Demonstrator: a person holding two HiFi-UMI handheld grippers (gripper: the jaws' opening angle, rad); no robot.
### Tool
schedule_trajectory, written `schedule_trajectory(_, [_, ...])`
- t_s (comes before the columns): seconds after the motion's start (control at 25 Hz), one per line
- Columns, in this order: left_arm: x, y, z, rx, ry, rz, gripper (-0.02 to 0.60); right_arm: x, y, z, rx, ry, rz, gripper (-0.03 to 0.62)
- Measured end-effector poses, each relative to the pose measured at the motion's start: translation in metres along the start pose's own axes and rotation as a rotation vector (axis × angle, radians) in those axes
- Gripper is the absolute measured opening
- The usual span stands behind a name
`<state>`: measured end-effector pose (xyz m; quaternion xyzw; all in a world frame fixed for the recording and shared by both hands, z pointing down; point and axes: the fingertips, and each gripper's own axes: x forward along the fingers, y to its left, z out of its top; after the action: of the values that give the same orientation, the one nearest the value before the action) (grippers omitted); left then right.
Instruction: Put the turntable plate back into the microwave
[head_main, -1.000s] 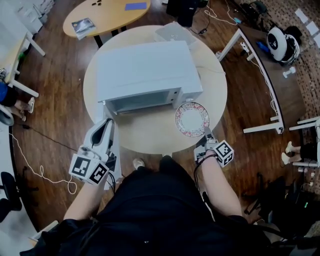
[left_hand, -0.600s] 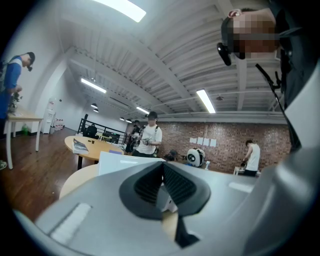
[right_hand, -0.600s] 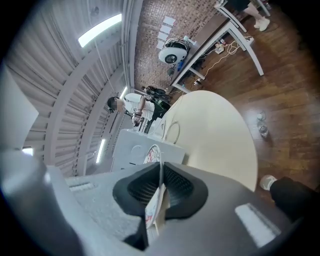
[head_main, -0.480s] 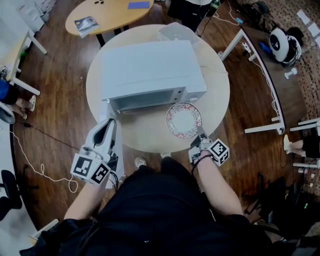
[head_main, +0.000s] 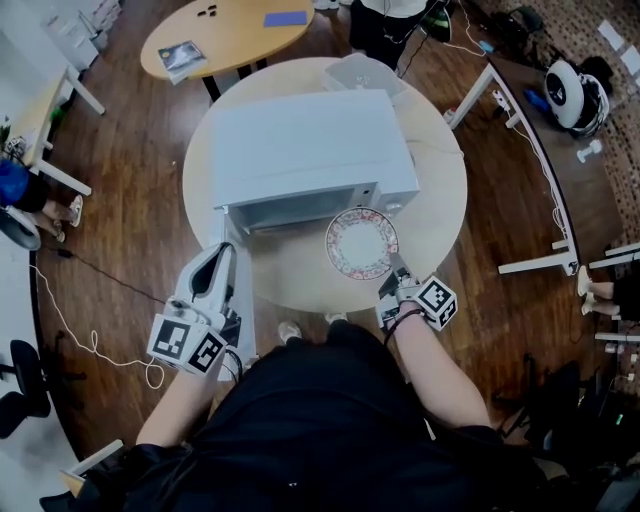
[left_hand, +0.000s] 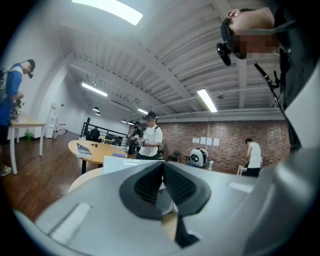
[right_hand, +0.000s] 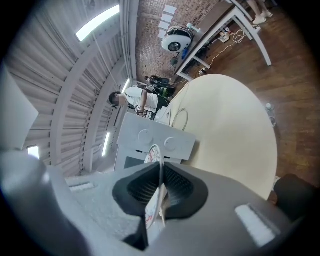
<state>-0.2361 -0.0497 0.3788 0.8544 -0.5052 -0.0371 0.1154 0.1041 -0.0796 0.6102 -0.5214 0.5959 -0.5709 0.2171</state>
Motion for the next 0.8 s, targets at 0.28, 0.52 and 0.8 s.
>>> schedule_trajectory(0.28, [-0.006, 0.006, 0.003, 0.002, -0.018, 0.046, 0.005, 0.024, 0.014, -0.014, -0.032, 0.079, 0.028, 0.025])
schedule_trajectory(0.52, [-0.019, 0.019, 0.002, 0.017, -0.023, 0.103, 0.005, 0.047, 0.028, -0.036, -0.05, 0.156, 0.055, 0.025])
schedule_trajectory(0.8, [-0.033, 0.022, 0.007, 0.021, -0.043, 0.15, 0.005, 0.07, 0.044, -0.058, -0.078, 0.239, 0.085, 0.025])
